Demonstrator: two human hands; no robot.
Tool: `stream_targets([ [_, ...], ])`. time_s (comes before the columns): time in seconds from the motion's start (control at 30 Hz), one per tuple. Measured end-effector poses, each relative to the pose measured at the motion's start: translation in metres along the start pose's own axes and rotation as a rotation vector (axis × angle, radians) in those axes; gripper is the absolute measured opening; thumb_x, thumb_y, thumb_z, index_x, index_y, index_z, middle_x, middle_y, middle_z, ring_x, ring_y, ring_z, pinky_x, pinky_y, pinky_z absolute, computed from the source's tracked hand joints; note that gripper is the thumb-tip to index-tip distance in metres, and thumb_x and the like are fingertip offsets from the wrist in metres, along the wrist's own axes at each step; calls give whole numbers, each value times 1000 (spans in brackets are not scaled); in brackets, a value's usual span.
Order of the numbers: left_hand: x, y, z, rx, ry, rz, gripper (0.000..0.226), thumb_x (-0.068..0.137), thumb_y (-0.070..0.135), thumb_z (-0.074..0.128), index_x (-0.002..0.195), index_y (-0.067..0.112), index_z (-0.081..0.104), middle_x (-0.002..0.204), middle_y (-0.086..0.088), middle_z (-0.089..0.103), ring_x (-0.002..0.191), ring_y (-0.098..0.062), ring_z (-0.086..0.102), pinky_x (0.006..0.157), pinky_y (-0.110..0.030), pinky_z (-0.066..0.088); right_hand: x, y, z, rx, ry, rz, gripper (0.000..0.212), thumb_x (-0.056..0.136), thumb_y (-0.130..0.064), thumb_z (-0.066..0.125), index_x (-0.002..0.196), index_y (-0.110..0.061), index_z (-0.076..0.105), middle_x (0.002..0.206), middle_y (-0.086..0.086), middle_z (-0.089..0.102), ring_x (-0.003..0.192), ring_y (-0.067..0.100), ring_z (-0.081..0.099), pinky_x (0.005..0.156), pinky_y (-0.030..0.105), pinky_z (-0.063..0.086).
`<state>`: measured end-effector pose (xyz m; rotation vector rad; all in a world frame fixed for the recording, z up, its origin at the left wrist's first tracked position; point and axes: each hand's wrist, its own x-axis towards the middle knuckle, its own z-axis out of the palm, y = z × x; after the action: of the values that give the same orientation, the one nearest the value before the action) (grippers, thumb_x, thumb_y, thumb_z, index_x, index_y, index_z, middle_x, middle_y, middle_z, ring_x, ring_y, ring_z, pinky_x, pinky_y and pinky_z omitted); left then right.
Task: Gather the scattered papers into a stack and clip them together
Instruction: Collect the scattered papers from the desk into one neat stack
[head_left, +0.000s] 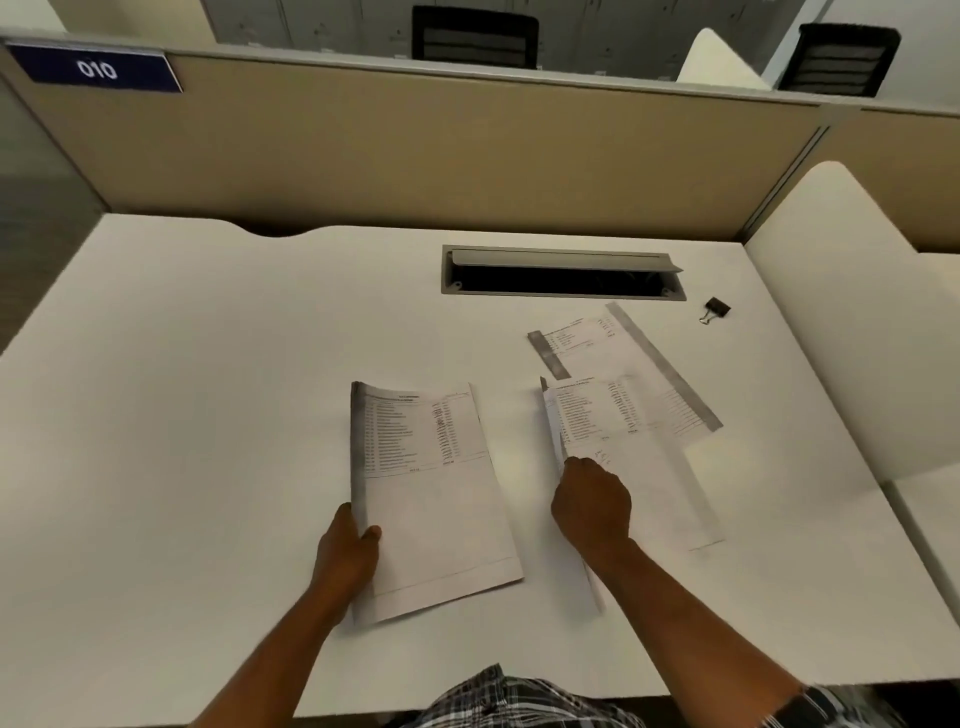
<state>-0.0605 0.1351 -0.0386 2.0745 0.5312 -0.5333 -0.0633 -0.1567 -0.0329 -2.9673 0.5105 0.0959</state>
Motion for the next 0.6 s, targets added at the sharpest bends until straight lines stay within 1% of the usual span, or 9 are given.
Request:
stream_targets([
  [0.03,-3,0,3,-6,0,-3,40,98,12,51,137,9,42,135,-13,54,119,-31,53,94,-37,44,3,-3,-10,30,-42,20,22,61,4,78,66,-10,61,60,5,61,48,24,61,46,24,32],
  [0.07,-5,0,5,-13,1,-5,41,98,12,51,137,9,42,135,-12,54,119,-31,53,95,-37,44,6,-7,-17,60,-64,29,11,75,0,69,76,-10,63,70,6,66,61,26,66,53,26,37],
  [0.13,-9,-2,8,-36,-3,-11,42,97,14,52,138,11,42,135,-10,55,119,-30,54,98,-39,45,13,-16,-24,168,-82,44,10,89,-6,53,87,-11,60,86,7,69,80,28,68,63,28,43],
  [0.2,-14,-4,11,-56,-17,-21,43,97,15,53,138,12,43,135,-8,55,118,-28,55,100,-41,46,14,-29,-34,268,-88,8,10,91,-8,51,87,-12,59,90,7,70,84,28,68,69,32,52],
  [0.27,-19,-4,14,-66,-28,-27,42,97,16,53,138,14,43,134,-7,56,117,-26,55,101,-42,47,12,-45,-39,333,-107,-64,8,92,-10,51,85,-13,56,92,7,70,85,28,68,74,35,56],
  [0.37,-22,-3,20,-65,-6,-19,39,99,21,50,136,15,43,134,-7,56,116,-26,56,100,-41,47,7,-73,-45,401,-185,-172,9,93,-12,51,85,-15,50,97,9,69,89,28,67,72,33,53],
  [0.43,-24,3,22,-86,-5,-21,37,101,34,45,134,16,42,132,-6,56,113,-25,56,98,-40,47,6,-90,-41,415,-235,-229,5,93,-14,52,94,-11,57,103,9,70,94,29,68,74,31,53],
  [0.5,-26,9,25,-144,-24,-36,50,98,56,36,133,20,41,126,0,55,108,-22,56,95,-39,48,4,-104,-30,453,-310,-259,20,94,-22,55,108,-9,61,111,8,71,100,28,68,79,31,55],
  [0.6,-23,6,26,-169,2,-53,84,83,83,23,138,23,42,128,6,53,117,-23,55,103,-43,44,-2,-119,-15,491,-432,-313,57,94,-55,56,135,-15,57,125,7,70,115,28,66,96,39,56],
])
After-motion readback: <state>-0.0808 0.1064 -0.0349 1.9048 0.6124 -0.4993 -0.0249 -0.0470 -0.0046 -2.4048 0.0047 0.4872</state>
